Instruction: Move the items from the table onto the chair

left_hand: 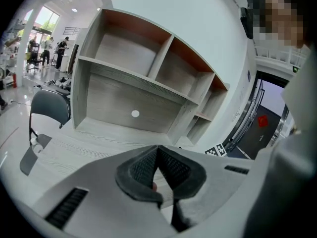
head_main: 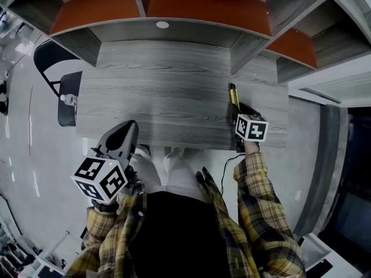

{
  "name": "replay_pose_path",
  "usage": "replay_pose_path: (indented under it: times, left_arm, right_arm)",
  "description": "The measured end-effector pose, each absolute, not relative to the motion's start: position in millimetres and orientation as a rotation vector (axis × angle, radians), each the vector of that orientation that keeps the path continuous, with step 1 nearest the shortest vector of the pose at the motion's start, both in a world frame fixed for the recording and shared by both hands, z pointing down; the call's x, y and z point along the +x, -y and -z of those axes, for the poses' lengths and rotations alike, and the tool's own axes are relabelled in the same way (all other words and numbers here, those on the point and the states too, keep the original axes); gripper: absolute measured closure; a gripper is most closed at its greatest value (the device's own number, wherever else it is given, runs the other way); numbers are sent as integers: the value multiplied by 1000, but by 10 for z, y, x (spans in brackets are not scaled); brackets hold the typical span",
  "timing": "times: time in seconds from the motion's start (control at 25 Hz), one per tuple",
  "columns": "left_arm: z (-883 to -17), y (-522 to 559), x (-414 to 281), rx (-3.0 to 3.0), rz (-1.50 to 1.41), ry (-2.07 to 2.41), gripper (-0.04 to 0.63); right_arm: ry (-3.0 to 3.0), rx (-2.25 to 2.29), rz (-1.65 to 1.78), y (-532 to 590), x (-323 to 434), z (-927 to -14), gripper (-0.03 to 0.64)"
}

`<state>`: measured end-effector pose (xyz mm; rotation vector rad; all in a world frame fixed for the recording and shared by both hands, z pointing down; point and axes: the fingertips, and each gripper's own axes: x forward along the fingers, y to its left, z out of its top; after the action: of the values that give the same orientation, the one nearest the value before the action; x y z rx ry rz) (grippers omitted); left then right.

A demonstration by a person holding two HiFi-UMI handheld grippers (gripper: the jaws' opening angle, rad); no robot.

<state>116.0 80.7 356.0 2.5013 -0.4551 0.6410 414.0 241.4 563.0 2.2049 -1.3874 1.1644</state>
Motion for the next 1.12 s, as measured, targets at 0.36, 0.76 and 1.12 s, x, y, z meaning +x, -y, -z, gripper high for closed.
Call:
replay_pose_path:
  times: [0.36,0.76,1.12]
  left_arm:
    - [-3548,-681,772,2475,-601,555,591]
    - [-3469,10,-273,2401,-491,693,591]
    - [-3713,1230,-1827,2360,-464,828,591]
  right_arm:
    - [1707,2110,-1092,-1896,3122,-5002,489]
    - [2042,1834,-1023,-950,1384,-4307,489]
    - [2183,1618,-1051,280,-425,-4343,489]
